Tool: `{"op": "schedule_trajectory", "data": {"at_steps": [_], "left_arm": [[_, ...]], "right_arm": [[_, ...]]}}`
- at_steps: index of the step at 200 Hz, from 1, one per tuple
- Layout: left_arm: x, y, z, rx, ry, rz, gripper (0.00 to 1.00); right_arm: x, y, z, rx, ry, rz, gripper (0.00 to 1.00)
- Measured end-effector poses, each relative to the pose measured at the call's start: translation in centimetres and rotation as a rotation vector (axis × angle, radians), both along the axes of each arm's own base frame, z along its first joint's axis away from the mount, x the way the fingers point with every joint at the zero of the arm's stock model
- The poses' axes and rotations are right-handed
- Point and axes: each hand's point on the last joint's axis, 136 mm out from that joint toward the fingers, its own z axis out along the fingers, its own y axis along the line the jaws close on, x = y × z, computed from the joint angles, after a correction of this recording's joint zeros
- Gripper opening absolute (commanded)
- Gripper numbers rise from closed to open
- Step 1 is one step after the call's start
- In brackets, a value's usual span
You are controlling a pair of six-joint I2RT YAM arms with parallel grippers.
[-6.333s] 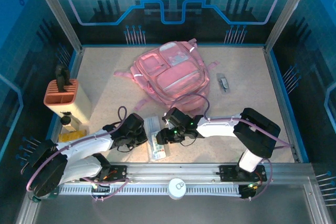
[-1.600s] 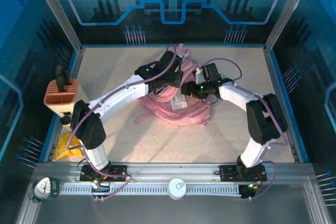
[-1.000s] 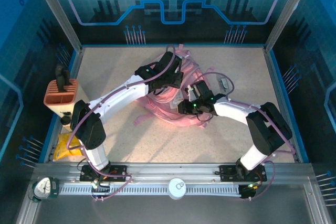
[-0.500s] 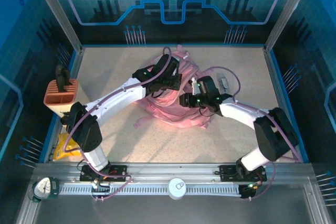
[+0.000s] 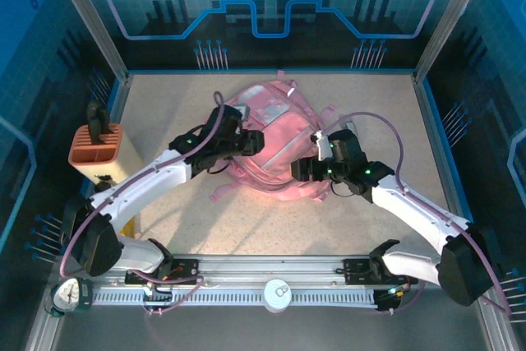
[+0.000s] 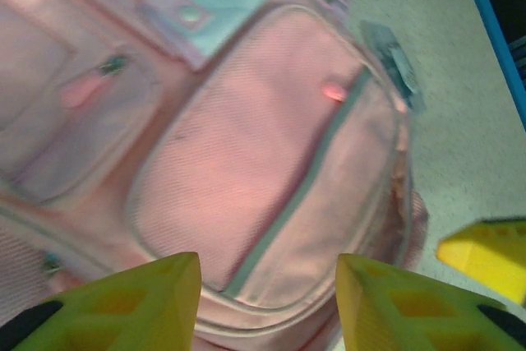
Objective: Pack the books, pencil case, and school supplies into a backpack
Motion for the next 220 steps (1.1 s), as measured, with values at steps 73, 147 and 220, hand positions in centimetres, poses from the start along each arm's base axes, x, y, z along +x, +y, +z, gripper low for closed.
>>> {"op": "schedule_trajectory", "data": {"at_steps": [73, 147, 220], "left_arm": [[1.4, 8.8, -6.6, -0.071, 0.174, 0.284, 0.62], [3.3, 8.8, -11.0, -0.153, 0.291, 0.392, 0.48], [4.1, 8.0, -14.4, -0.2, 0.371, 0.437, 0.38]], "right_arm": [[-2.8, 4.2, -2.0, -0.004, 0.128, 0.1, 0.79], [-3.1, 4.7, -4.0, 0.025, 0.209, 0.047, 0.8], [-2.6, 5.3, -5.0, 0.043, 0.237, 0.032, 0.81]]}}
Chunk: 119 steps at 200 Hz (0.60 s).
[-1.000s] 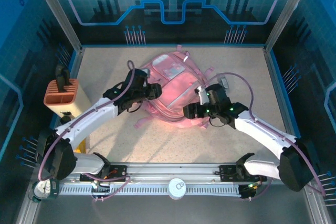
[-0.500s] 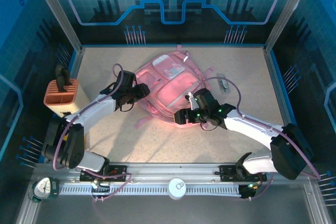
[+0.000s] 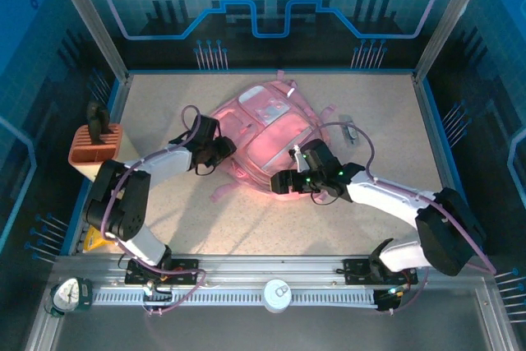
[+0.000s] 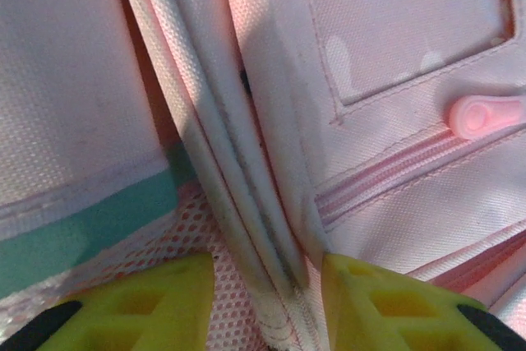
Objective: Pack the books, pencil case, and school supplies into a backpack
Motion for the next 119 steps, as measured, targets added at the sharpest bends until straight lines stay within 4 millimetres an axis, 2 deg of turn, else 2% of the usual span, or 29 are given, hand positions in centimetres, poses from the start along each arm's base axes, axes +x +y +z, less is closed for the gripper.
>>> {"op": "schedule_trajectory", "data": {"at_steps": [25, 68, 98, 119], "left_arm": [[0.6, -0.5, -0.6, -0.036, 0.008, 0.012, 0.19], [2.0, -1.1, -0.5, -0.09, -0.013, 0.041, 0.04], [1.9, -1.2, -0.4, -0.101, -0.01, 0.048, 0.0], [1.8, -1.6, 0.6, -0.113, -0.029, 0.044, 0.0]], "right_arm": [[0.3, 0.2, -0.2, 0.004, -0.002, -0.003, 0.81], [0.8, 0.4, -0.4, 0.01, -0.011, -0.007, 0.82], [1.7, 0.0, -1.1, 0.015, 0.003, -0.027, 0.82], [3.2, -0.7, -1.5, 0.017, 0.016, -0.059, 0.82]]}}
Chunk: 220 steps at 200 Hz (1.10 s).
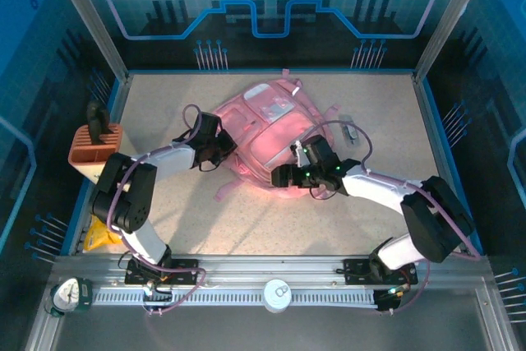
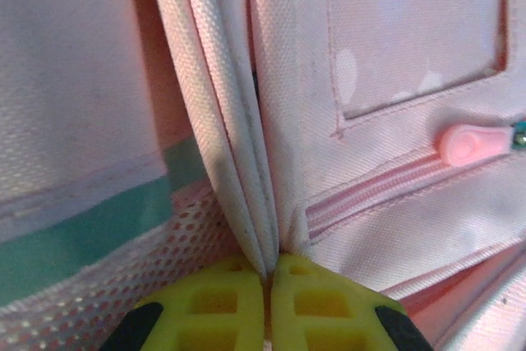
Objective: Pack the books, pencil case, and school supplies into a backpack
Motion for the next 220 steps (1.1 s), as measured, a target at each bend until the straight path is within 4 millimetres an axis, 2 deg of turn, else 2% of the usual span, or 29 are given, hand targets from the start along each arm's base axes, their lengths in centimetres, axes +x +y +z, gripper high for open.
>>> {"op": "schedule_trajectory", "data": {"at_steps": [26, 49, 78, 97, 127, 147, 164, 185, 220], "left_arm": [[-0.9, -0.7, 1.7, -0.024, -0.039, -0.008, 0.0], [-2.7, -1.8, 2.6, -0.034, -0.067, -0.011, 0.0], [-4.7, -3.7, 1.8, -0.056, -0.036, -0.018, 0.0], [-5.4, -4.5, 1.6, -0.07, -0.023, -0.006, 0.0], [-5.6, -4.5, 2.1, -0.091, -0.022, 0.025, 0.0], [-5.6, -4.5, 2.1, -0.105, -0.014, 0.042, 0.0], [-5.6, -4.5, 2.1, -0.111, -0.014, 0.047, 0.0], [-5.6, -4.5, 2.0, -0.121, -0.009, 0.057, 0.0], [-5.7, -4.5, 2.0, -0.127, -0.011, 0.061, 0.0]], "right_arm": [[3.9, -0.9, 0.5, -0.011, 0.0, -0.058, 0.83], [6.9, -2.2, 0.9, -0.043, 0.006, -0.101, 0.85], [10.7, -3.5, 1.3, -0.073, 0.007, -0.135, 0.83], [11.6, -4.0, 2.2, -0.092, -0.022, -0.131, 0.85], [9.9, -4.2, 4.1, -0.154, -0.082, -0.106, 0.86], [7.5, -4.2, 5.3, -0.191, -0.122, -0.085, 0.86], [5.3, -3.2, 5.8, -0.228, -0.15, -0.04, 0.85], [2.7, -1.7, 5.3, -0.271, -0.158, 0.031, 0.82], [-0.7, 0.5, 3.0, -0.267, -0.122, 0.116, 0.75]]}}
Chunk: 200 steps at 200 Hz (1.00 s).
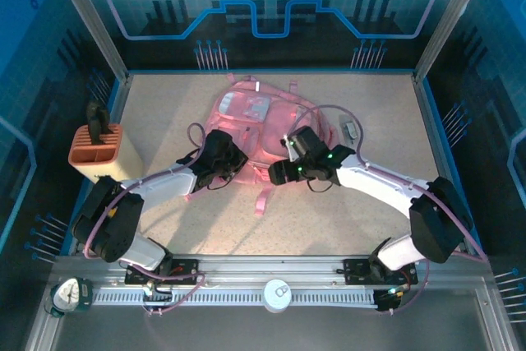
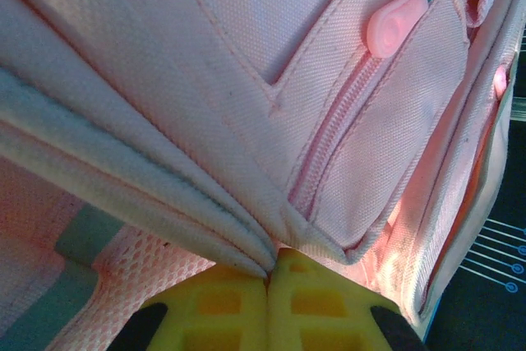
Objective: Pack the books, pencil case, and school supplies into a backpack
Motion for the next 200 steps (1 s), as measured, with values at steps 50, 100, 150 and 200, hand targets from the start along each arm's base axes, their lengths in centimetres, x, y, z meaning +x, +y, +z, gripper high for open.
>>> {"op": "schedule_trajectory", "data": {"at_steps": [50, 100, 150, 200], "left_arm": [[-0.1, 0.0, 0.8, -0.016, -0.029, -0.002, 0.0], [-0.2, -0.1, 0.8, -0.017, -0.031, -0.004, 0.0], [-0.1, -0.2, 0.9, -0.019, -0.034, -0.004, 0.0], [0.0, -0.2, 1.0, -0.03, -0.033, 0.006, 0.0]], "right_arm": [[-2.3, 5.4, -0.8, 0.094, -0.021, 0.092, 0.59], [-0.5, 6.4, -3.2, 0.057, -0.064, 0.029, 0.5], [1.8, 6.6, -2.9, 0.04, -0.152, -0.029, 0.42], [3.0, 7.1, -3.2, 0.011, -0.182, -0.029, 0.37]]}}
